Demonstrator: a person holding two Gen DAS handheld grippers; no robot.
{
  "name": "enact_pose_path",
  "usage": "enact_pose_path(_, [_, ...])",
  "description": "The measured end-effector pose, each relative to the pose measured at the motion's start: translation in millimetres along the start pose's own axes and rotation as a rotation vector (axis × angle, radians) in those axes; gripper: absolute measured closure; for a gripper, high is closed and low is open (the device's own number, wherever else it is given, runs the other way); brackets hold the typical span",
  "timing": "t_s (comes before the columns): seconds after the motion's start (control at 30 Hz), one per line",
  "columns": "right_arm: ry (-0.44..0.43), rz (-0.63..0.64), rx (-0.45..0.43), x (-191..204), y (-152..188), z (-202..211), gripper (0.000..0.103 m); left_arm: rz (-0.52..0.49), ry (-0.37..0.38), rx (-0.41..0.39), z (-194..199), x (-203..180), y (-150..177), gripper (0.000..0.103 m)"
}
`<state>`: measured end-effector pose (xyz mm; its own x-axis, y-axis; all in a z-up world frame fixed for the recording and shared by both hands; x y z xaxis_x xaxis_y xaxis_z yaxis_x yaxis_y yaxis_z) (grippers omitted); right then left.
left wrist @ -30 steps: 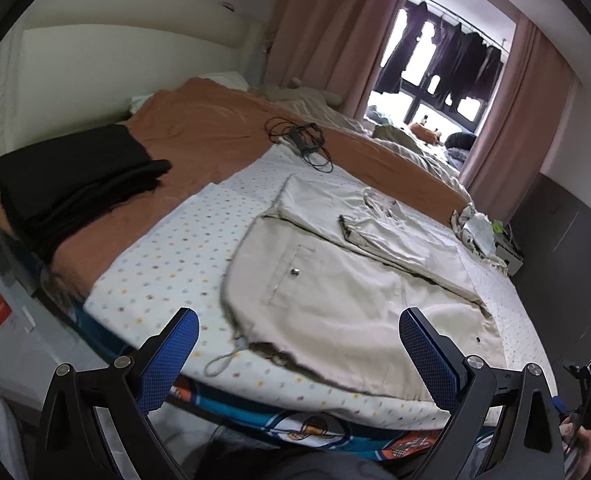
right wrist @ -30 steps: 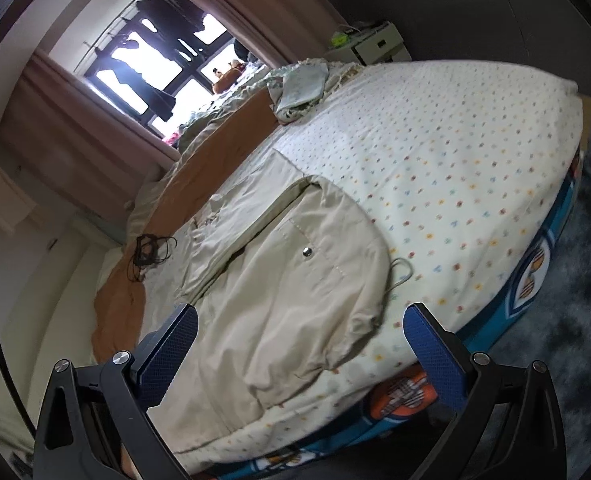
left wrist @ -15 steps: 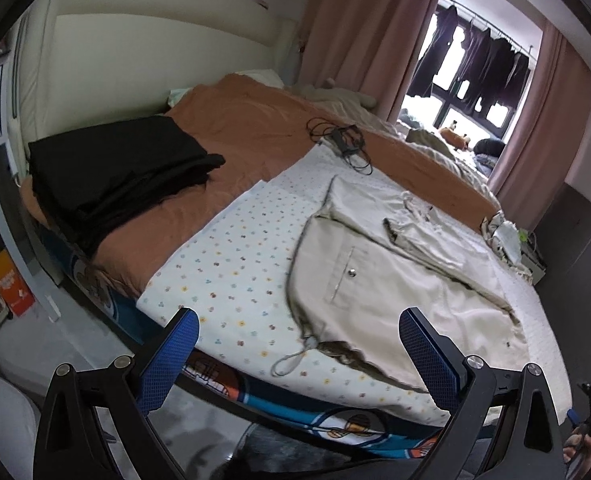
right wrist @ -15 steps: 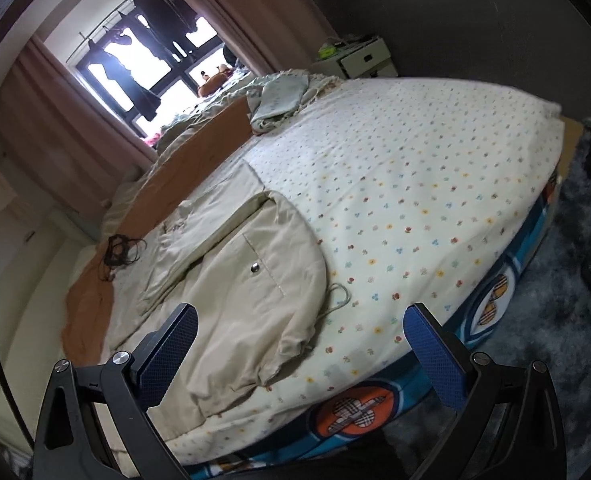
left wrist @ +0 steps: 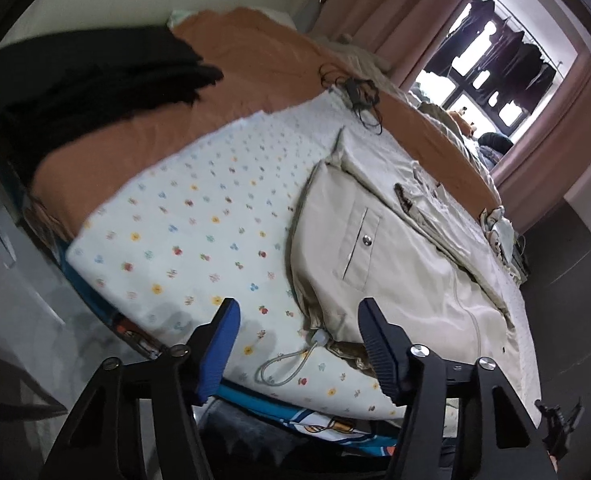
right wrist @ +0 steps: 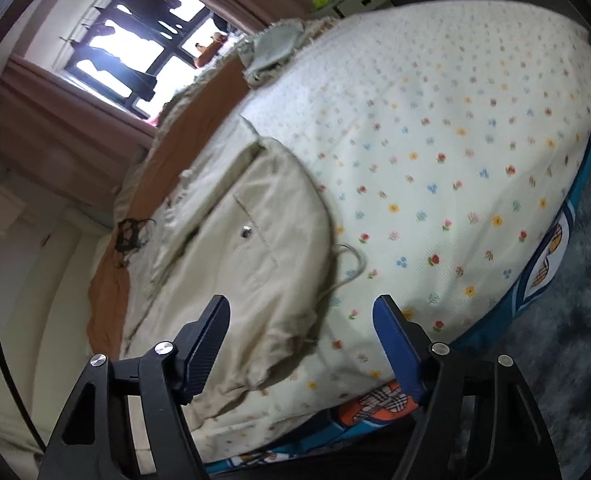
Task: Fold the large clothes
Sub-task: 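Close both tools on the jacket hem edge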
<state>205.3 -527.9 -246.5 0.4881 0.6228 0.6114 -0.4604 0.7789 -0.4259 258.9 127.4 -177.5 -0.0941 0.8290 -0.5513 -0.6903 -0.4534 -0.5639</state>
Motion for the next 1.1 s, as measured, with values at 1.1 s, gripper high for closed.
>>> enact_pose_path(1.1, [-0.273, -0.032, 0.262, 42.8, 1.6, -89.6, 0.041, 0.23, 0.213, 0.206, -103.8, 4.7, -7.0, 0.048])
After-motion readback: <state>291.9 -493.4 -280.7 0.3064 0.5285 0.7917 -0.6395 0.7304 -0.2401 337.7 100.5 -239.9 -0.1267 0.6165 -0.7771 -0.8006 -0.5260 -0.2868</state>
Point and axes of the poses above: each gripper's, at about its wrist camera, not at the fingertips, and z roughly against the way its jaws point, x to its left, y to its underside, the point moved 6 cm from there along -z, roughly the way its jaws point, and after that the axes turned 6 degrees about y, right-handed, at the moved point
